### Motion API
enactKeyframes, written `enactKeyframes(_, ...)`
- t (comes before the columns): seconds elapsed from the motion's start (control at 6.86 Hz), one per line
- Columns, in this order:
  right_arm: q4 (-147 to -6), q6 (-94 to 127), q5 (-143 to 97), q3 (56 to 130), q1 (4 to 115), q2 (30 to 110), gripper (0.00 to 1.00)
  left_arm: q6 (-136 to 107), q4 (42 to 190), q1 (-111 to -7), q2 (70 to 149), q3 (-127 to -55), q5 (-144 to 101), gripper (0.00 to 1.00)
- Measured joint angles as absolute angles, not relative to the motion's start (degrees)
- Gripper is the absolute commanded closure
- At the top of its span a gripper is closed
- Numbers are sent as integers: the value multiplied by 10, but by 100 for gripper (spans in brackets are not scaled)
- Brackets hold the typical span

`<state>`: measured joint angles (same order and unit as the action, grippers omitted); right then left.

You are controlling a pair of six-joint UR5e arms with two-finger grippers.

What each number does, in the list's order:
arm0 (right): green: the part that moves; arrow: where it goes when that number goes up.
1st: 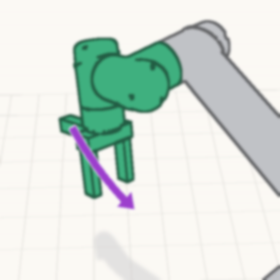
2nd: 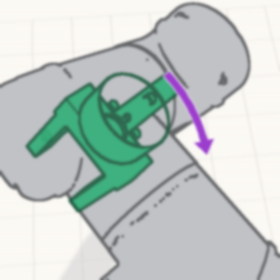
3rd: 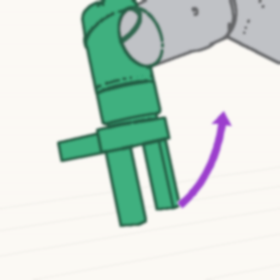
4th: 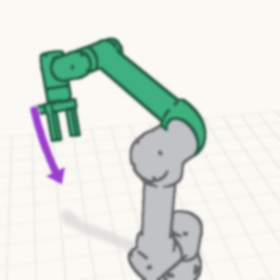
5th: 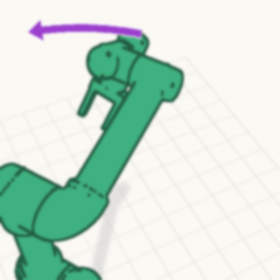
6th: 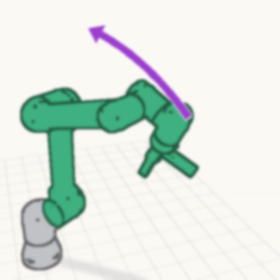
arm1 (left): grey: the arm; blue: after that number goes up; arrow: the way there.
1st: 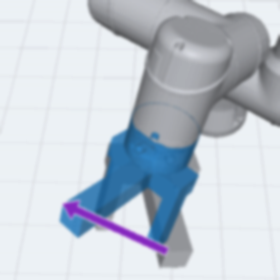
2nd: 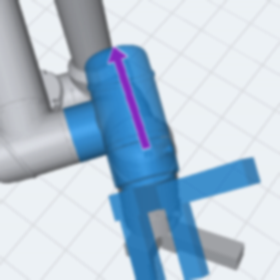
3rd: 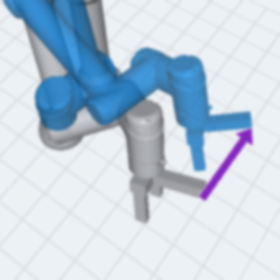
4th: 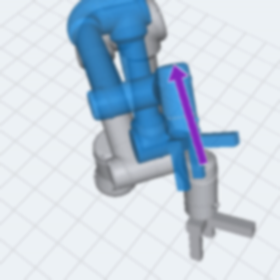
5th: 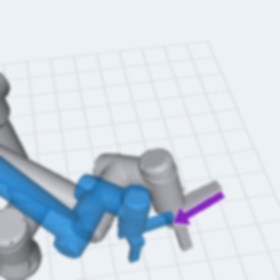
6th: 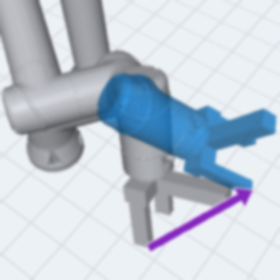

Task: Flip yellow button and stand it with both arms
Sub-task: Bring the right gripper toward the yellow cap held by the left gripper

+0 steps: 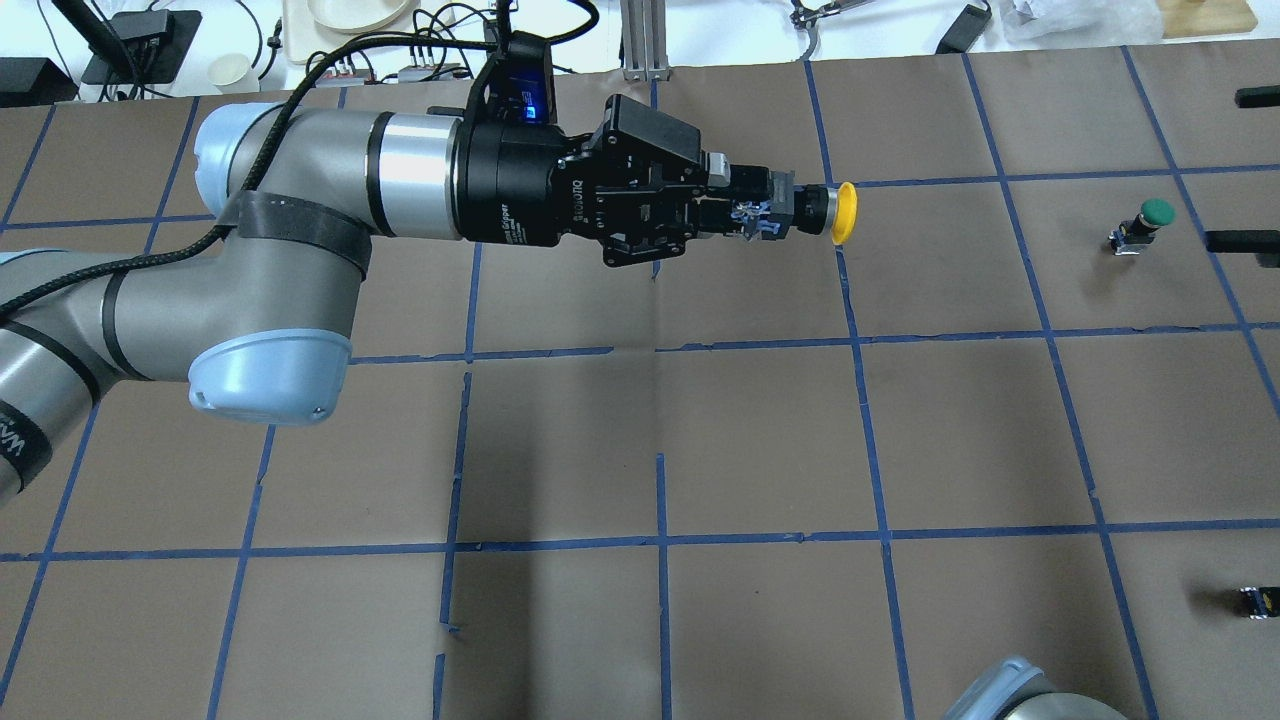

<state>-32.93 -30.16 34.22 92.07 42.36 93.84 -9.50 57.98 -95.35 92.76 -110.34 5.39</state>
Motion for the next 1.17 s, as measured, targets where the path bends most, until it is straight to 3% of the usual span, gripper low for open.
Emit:
enactKeyframes(0.44, -312, -362, 288, 919, 536, 939, 1, -94, 573, -954, 931, -1103, 46, 97)
enactKeyframes(1.17, -254, -510, 274, 927, 632, 894, 2, -94, 572, -952, 922, -1102, 45, 97)
